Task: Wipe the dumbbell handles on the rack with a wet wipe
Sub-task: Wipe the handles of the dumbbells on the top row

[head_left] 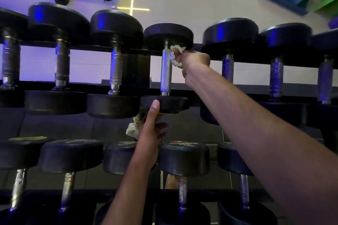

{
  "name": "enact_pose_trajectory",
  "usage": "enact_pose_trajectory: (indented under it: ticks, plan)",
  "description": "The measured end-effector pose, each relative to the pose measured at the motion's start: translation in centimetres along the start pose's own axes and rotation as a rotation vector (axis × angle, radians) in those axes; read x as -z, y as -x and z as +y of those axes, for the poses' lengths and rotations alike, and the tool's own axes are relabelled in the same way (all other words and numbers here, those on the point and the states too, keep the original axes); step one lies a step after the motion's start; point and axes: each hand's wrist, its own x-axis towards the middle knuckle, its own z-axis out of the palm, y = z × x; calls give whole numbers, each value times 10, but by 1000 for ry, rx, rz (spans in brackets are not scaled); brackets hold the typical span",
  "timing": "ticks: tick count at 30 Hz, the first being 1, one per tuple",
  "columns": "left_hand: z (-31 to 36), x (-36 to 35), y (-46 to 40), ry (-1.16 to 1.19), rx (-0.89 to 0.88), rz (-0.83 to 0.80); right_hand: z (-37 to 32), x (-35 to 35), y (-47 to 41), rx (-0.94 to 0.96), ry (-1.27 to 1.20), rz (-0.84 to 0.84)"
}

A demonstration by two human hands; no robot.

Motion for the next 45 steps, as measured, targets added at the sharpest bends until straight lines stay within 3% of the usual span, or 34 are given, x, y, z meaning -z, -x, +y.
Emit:
enact_pose_trajectory:
  ticks: [3, 8, 11, 13, 16, 25, 32, 37, 42, 45]
  plan:
    - [0, -1, 1, 11, 6, 15, 9, 10, 8, 349, 282, -10]
    - [-1, -1, 2, 6, 4, 27, 0, 14, 19, 1298, 847, -58]
    - [-3, 1, 2, 17, -6, 37, -15, 7, 17, 1486, 1238, -85]
    - [-4, 2, 3, 17, -10, 31, -20, 6, 17, 1479, 1547, -112]
    - [-2, 3, 3, 35, -13, 47, -33, -1, 28, 1399, 1741, -121]
    - [-2, 6, 4, 39, -38, 77, -54, -25, 43, 1147, 1956, -442]
    - [-1, 10, 3, -29, -26, 72, -33, -14, 43, 1125, 1976, -713]
    - [1, 10, 4, -42, -20, 98, -17, 2, 42, 948, 1757, -826]
    - [3, 7, 18, -87, 43, 118, -8, 52, 36, 715, 1036, -587]
    - [9, -3, 26, -136, 103, 82, -7, 86, 46, 538, 729, -510]
